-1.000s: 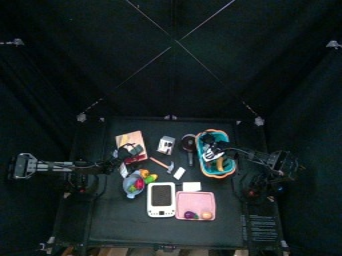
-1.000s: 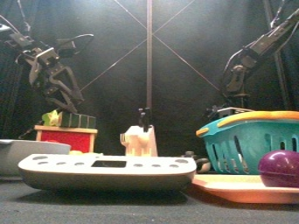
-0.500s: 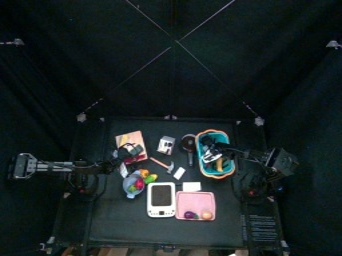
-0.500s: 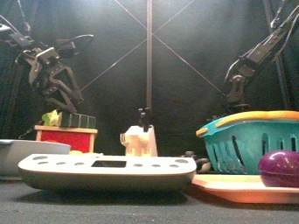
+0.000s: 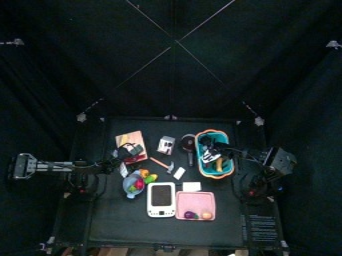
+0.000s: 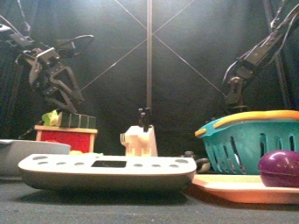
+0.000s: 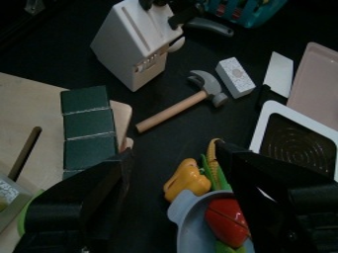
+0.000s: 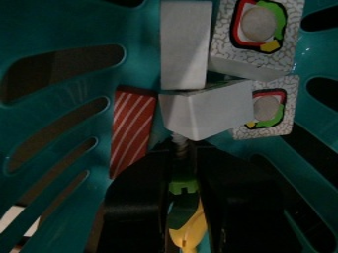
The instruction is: Pick up and place green screw in plate
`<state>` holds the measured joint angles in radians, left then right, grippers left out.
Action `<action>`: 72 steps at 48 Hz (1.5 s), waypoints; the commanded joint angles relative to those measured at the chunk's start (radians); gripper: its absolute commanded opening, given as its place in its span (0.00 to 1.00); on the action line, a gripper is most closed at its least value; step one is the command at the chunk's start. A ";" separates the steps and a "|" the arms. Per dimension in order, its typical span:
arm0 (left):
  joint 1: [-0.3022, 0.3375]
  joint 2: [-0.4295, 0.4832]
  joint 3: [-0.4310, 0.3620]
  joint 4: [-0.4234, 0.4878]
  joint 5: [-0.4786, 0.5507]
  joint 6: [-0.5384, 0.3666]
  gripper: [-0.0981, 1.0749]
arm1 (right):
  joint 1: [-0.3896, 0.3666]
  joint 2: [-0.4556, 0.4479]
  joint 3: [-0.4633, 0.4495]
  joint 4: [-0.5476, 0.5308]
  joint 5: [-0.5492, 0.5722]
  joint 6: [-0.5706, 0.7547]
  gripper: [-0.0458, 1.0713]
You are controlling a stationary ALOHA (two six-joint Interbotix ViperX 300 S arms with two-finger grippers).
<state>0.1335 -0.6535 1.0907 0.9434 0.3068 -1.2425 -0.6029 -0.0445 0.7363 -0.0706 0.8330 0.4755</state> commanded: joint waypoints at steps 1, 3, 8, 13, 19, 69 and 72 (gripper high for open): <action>0.005 -0.002 -0.018 0.002 -0.002 0.000 0.93 | 0.003 -0.057 -0.034 0.002 0.025 0.002 0.55; 0.005 -0.005 -0.018 0.002 -0.002 0.002 0.93 | 0.003 -0.069 -0.038 0.002 0.032 0.003 0.55; 0.005 -0.015 -0.018 0.000 -0.002 0.002 0.93 | 0.011 -0.100 -0.046 0.006 0.048 0.005 0.55; 0.003 -0.029 -0.018 0.000 -0.002 0.000 0.93 | 0.017 -0.130 -0.044 0.006 0.052 0.005 0.55; -0.002 -0.043 -0.017 0.000 -0.006 0.000 0.93 | 0.018 -0.158 -0.041 0.008 0.052 0.005 0.55; -0.018 -0.046 -0.015 -0.005 -0.015 0.000 0.93 | 0.179 -0.417 -0.049 0.008 0.017 0.005 0.55; -0.018 -0.046 -0.014 -0.006 -0.017 0.000 0.93 | 0.189 -0.420 -0.048 0.009 0.015 0.006 0.55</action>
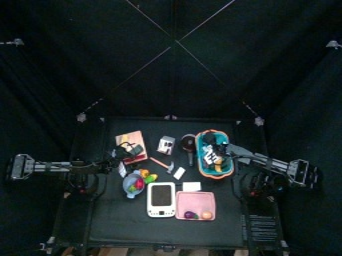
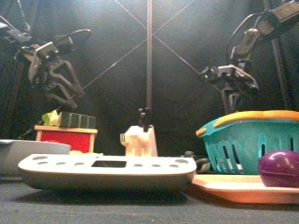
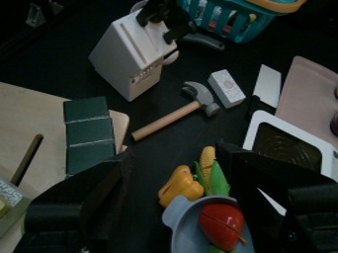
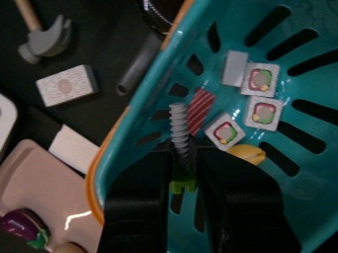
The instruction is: Pick up and place green screw in plate
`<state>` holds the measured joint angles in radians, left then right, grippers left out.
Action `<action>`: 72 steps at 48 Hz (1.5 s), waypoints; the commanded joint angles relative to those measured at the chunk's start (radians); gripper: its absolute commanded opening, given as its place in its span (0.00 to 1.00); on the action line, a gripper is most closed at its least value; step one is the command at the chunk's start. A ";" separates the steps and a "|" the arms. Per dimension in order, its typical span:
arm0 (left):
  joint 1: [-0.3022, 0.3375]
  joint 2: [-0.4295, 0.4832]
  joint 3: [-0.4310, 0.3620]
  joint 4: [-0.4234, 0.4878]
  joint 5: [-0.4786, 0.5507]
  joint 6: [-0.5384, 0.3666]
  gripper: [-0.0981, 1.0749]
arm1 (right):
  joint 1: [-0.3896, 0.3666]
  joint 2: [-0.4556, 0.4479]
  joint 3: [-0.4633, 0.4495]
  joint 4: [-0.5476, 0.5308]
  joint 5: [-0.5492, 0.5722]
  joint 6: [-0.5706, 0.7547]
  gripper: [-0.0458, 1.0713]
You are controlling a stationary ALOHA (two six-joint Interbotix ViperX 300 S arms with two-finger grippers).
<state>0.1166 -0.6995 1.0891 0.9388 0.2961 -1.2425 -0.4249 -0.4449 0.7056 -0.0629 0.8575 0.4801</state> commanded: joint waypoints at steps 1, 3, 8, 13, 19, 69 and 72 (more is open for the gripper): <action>-0.002 0.000 -0.011 -0.002 -0.006 0.000 0.93 | 0.014 -0.020 -0.015 0.003 -0.009 0.002 0.55; -0.003 0.002 -0.011 -0.003 -0.006 0.000 0.93 | 0.017 -0.020 -0.012 0.005 -0.011 0.002 0.55; -0.003 0.000 -0.011 -0.003 -0.006 0.000 0.93 | 0.029 -0.021 -0.005 0.012 -0.011 0.002 0.55; -0.003 0.000 -0.011 -0.003 -0.008 0.000 0.93 | 0.043 -0.021 -0.002 0.020 -0.017 0.002 0.55; -0.003 0.000 -0.009 -0.003 -0.006 0.000 0.93 | 0.064 -0.021 -0.003 0.035 -0.038 0.000 0.55; -0.029 0.002 0.006 -0.009 -0.150 0.002 0.92 | 0.459 0.012 0.106 0.069 -0.313 0.000 0.55; -0.029 0.000 0.005 -0.011 -0.163 0.002 0.93 | 0.495 0.026 0.118 0.078 -0.336 0.000 0.55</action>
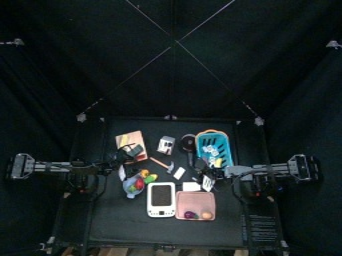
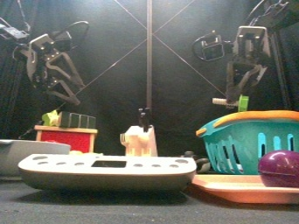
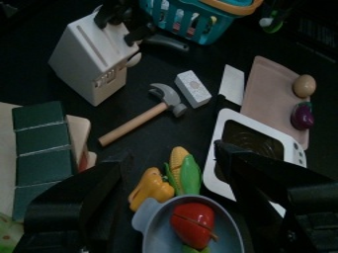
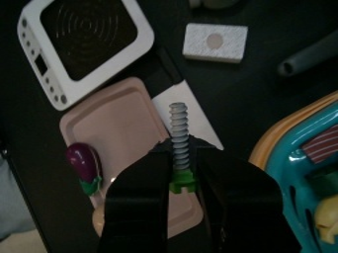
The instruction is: Pick up and place green screw in plate
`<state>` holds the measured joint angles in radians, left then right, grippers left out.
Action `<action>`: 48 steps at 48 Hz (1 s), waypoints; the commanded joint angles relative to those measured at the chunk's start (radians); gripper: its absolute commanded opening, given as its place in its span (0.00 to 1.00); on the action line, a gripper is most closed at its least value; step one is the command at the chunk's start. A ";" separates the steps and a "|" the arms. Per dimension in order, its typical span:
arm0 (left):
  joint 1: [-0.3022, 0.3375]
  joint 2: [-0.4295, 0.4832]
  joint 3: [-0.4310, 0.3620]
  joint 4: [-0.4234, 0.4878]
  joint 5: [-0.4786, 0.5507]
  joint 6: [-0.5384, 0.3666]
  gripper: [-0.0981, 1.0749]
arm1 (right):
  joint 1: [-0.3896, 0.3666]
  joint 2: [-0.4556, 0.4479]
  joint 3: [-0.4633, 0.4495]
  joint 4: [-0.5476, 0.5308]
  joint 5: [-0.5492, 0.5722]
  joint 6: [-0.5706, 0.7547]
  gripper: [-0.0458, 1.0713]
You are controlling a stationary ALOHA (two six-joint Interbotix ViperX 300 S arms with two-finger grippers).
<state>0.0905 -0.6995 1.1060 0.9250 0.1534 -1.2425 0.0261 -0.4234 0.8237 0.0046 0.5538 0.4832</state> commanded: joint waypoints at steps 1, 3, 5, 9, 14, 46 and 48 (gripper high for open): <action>-0.003 0.002 -0.012 0.005 -0.025 0.002 0.93 | 0.055 0.011 0.003 0.012 -0.040 -0.003 0.55; -0.003 0.000 -0.011 0.005 -0.032 0.002 0.93 | 0.074 0.023 0.006 0.015 -0.052 -0.003 0.55; -0.003 0.000 -0.011 0.005 -0.035 0.002 0.93 | 0.087 0.038 0.008 0.017 -0.063 -0.003 0.55; -0.003 0.000 -0.014 0.005 -0.035 0.002 0.93 | 0.107 0.081 0.000 0.018 -0.086 -0.003 0.55; -0.003 0.000 -0.012 0.002 -0.035 0.000 0.93 | 0.115 0.138 -0.018 0.015 -0.117 -0.005 0.55; -0.015 0.002 -0.002 -0.002 -0.100 0.002 0.93 | 0.135 0.433 -0.189 -0.041 -0.146 -0.015 0.56; -0.015 0.002 0.000 -0.002 -0.117 0.002 0.93 | 0.138 0.443 -0.198 -0.048 -0.143 -0.015 0.56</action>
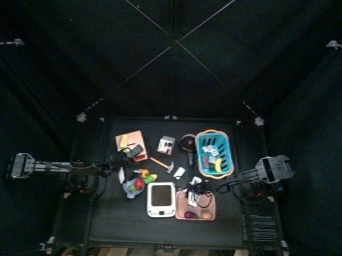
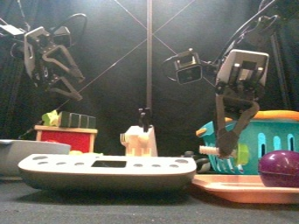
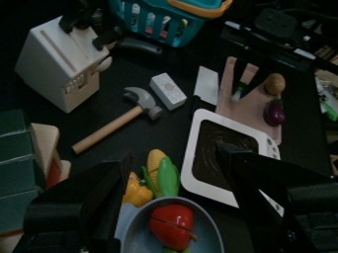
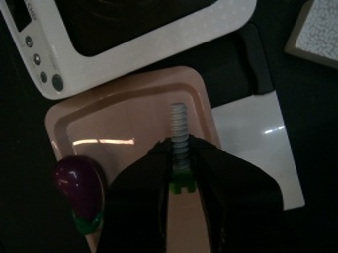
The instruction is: Pick up and place green screw in plate
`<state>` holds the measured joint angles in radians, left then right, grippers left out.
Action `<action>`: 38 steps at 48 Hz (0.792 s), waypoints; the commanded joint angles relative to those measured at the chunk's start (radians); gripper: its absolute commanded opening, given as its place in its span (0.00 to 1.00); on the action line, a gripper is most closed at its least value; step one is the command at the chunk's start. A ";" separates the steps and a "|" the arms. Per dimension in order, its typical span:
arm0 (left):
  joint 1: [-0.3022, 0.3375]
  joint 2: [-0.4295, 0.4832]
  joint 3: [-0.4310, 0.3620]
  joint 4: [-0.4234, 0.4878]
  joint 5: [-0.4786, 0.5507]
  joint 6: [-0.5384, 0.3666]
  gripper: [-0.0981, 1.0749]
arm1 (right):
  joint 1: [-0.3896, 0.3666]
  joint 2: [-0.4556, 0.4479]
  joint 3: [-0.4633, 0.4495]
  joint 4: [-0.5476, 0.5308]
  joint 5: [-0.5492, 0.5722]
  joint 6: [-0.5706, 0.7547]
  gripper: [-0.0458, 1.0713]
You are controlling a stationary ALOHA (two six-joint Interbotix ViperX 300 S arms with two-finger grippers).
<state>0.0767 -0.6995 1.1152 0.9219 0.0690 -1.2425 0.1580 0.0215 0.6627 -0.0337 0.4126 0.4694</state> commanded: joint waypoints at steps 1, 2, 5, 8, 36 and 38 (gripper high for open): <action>-0.002 0.002 -0.008 0.002 -0.040 0.002 0.93 | 0.008 0.008 -0.044 -0.015 -0.002 -0.002 0.56; -0.002 0.000 -0.008 0.002 -0.046 0.002 0.93 | 0.009 0.012 -0.048 -0.018 0.000 -0.002 0.56; -0.002 0.002 -0.003 0.002 -0.058 0.002 0.93 | 0.014 0.023 -0.058 -0.025 0.002 0.000 0.56; -0.002 0.000 0.002 0.000 -0.061 0.002 0.93 | 0.015 0.032 -0.067 -0.028 0.008 0.002 0.56; -0.002 0.002 0.021 0.000 -0.066 0.002 0.93 | 0.014 0.086 -0.117 -0.028 0.100 0.011 0.68; -0.002 0.002 0.023 0.000 -0.066 0.002 0.93 | 0.014 0.086 -0.121 -0.025 0.107 0.011 0.68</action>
<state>0.0767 -0.7010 1.1490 0.9219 0.0092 -1.2425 0.1733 0.1258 0.5676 -0.0598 0.5123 0.4786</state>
